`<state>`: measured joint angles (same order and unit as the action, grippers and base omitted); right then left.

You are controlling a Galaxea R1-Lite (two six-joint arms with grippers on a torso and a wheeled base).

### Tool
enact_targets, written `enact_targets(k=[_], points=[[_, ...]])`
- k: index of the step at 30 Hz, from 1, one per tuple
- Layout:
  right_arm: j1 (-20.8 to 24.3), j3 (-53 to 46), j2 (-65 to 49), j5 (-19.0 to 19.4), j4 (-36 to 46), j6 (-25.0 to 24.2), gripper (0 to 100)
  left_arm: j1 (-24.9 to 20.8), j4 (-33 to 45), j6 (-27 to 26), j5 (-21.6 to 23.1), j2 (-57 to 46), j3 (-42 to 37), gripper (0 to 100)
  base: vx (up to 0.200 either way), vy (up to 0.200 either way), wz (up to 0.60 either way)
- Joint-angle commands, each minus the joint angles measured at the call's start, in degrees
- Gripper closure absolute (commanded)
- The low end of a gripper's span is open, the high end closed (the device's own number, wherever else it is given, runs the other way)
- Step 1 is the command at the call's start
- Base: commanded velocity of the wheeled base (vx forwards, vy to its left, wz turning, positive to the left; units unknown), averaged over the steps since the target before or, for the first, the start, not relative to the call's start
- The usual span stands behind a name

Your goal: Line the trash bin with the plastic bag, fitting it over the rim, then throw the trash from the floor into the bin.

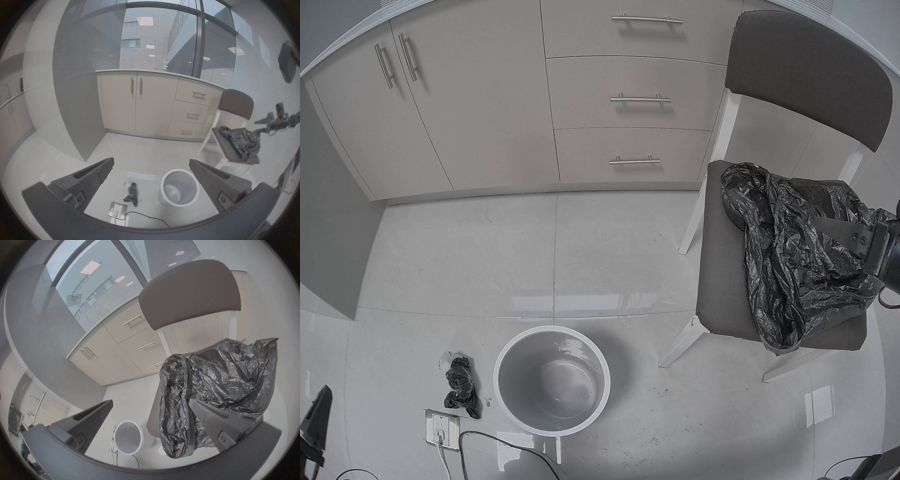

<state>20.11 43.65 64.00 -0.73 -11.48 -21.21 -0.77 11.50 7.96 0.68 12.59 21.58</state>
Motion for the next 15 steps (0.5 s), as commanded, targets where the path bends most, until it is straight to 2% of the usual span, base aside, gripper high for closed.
enact_targets(k=[1,4,5,6,8,9,13,15], points=[[7.13,3.89,17.21,-12.36,-5.3,-6.65,0,-12.06,20.14,7.51,5.12,23.09,26.59,0,0.0,0.0,0.0],[8.27,4.25,18.27,-15.7,-4.86,-12.19,0,-11.89,10.13,6.89,4.85,26.34,17.01,0,0.0,0.0,0.0],[8.36,4.25,18.35,-15.7,-4.86,-12.54,0,-11.89,9.07,6.89,4.85,26.78,16.48,0,0.0,0.0,0.0],[7.92,3.63,18.88,-15.88,-4.78,-13.59,0,-11.89,3.71,6.98,4.77,29.68,14.63,0,0.0,0.0,0.0],[7.48,2.66,18.88,-16.41,-4.16,-13.59,0,-11.45,-0.42,7.24,4.77,33.02,14.28,0,0.0,0.0,0.0],[7.13,1.78,18.53,-17.99,-3.37,-13.42,0,-10.75,-2.09,7.33,4.77,34.52,14.37,0,0.0,0.0,0.0],[6.96,-1.12,17.03,-22.12,-0.12,-13.68,0,-10.22,-3.06,6.98,5.21,35.57,14.11,0,0.0,0.0,0.0],[6.96,-3.14,16.33,-22.56,-0.12,-13.86,0,-10.39,-3.06,6.98,5.47,35.66,13.93,0,0.0,0.0,0.0]])
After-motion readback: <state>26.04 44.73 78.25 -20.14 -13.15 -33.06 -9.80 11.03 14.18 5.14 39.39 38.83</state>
